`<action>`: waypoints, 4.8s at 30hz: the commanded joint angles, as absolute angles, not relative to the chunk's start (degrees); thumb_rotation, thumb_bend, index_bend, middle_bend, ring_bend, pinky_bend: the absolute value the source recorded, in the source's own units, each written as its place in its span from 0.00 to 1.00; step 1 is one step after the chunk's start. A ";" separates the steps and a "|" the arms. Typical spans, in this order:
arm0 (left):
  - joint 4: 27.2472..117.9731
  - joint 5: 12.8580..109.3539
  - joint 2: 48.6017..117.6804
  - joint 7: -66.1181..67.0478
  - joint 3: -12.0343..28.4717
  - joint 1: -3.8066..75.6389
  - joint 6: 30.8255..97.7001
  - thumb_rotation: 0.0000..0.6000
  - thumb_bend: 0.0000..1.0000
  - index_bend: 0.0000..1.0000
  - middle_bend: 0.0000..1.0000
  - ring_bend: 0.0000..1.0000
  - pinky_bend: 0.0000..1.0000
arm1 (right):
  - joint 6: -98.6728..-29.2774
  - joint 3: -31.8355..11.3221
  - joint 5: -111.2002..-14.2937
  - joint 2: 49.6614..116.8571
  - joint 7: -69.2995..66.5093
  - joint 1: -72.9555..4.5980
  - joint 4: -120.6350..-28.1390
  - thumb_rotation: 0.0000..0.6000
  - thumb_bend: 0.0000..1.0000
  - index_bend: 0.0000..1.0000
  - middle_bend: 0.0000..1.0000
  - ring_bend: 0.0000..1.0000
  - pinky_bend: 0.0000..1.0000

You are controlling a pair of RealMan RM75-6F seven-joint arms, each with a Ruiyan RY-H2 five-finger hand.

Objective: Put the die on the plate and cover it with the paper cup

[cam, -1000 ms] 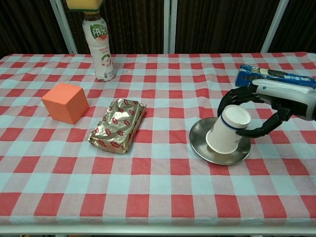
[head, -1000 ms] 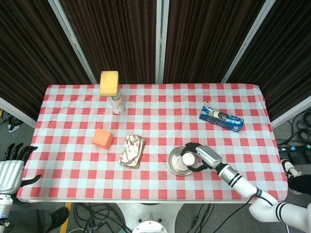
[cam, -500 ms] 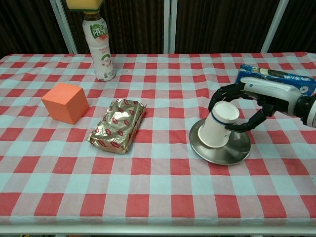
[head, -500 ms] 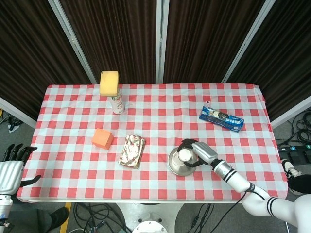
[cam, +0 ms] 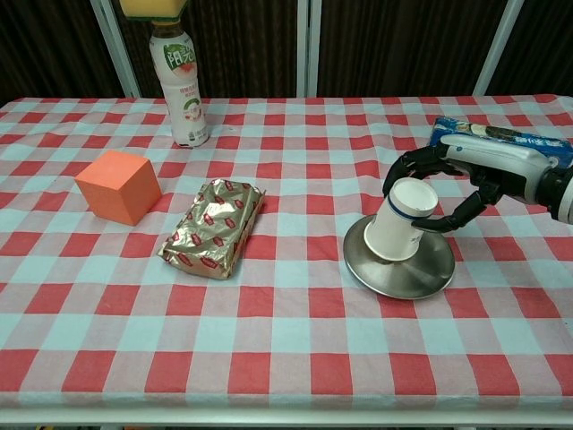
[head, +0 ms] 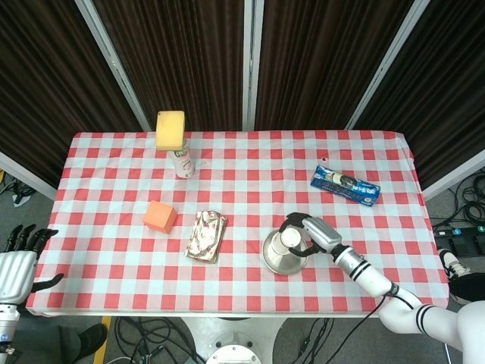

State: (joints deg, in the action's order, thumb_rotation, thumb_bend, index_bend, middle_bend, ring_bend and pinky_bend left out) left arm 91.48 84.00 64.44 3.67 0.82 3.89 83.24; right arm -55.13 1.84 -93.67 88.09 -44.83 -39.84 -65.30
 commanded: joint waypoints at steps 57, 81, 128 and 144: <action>90.37 84.13 64.93 2.59 1.01 3.99 83.11 1.00 0.00 0.18 0.18 0.07 0.00 | -56.53 5.08 -95.63 88.08 -44.42 -42.22 -66.11 1.00 0.31 0.50 0.32 0.14 0.16; 90.18 84.14 65.03 2.60 1.03 4.25 82.68 1.00 0.00 0.18 0.18 0.07 0.00 | -56.80 6.67 -95.95 87.87 -50.94 -42.53 -65.21 1.00 0.31 0.49 0.32 0.14 0.16; 89.84 84.38 65.18 2.01 0.80 3.85 83.20 1.00 0.00 0.18 0.18 0.07 0.00 | -58.19 7.01 -96.43 89.82 -50.53 -42.82 -63.57 1.00 0.32 0.49 0.33 0.14 0.15; 89.70 84.68 65.17 1.55 0.84 3.78 83.52 1.00 0.00 0.18 0.18 0.07 0.00 | -63.07 5.54 -96.48 86.80 -54.28 -42.34 -65.46 1.00 0.32 0.49 0.33 0.14 0.15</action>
